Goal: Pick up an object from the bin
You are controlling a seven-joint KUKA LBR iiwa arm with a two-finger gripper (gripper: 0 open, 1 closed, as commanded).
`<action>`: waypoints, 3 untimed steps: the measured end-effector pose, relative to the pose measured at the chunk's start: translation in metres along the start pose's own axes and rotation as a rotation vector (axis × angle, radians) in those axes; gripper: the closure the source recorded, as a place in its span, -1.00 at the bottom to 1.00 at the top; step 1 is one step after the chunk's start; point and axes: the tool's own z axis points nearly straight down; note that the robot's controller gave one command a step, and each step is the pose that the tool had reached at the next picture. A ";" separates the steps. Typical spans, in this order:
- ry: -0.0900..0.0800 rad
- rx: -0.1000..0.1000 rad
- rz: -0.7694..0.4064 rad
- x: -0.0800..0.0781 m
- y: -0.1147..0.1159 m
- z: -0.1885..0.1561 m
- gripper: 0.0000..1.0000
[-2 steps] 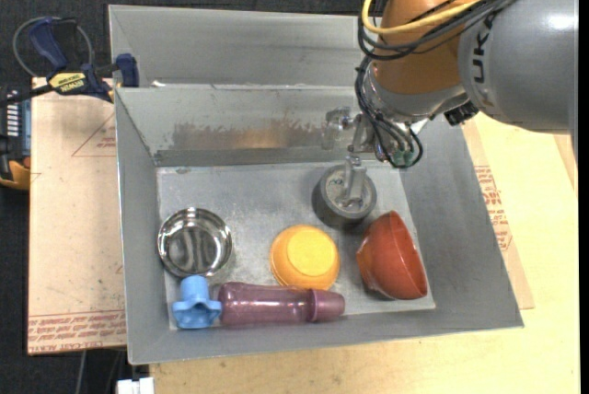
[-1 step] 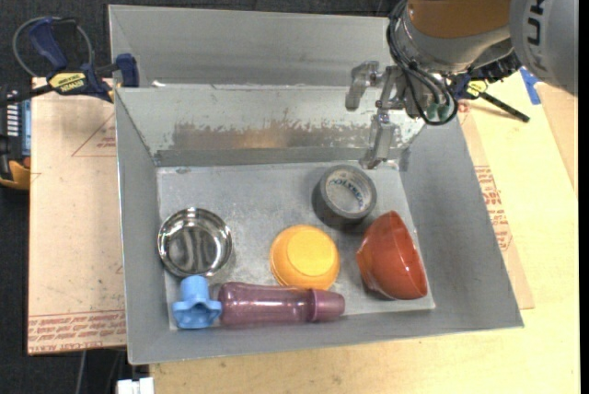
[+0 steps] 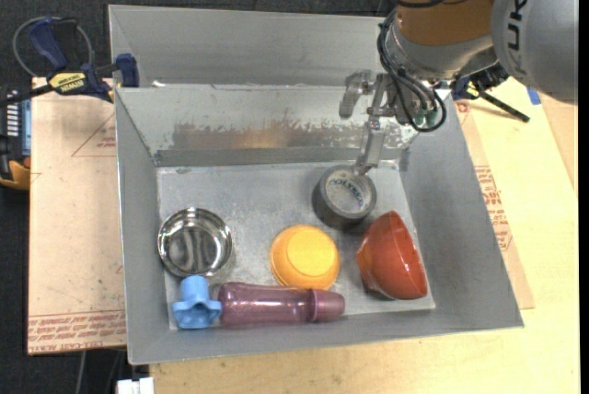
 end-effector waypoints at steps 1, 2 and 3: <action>-0.004 0.000 -0.010 0.000 -0.002 -0.003 -1.00; -0.002 -0.001 0.001 0.038 0.006 0.040 -1.00; -0.020 -0.001 0.008 0.021 0.000 -0.018 -1.00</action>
Offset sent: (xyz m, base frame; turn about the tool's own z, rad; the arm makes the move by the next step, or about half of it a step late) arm -0.0380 0.0076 -0.0390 0.0030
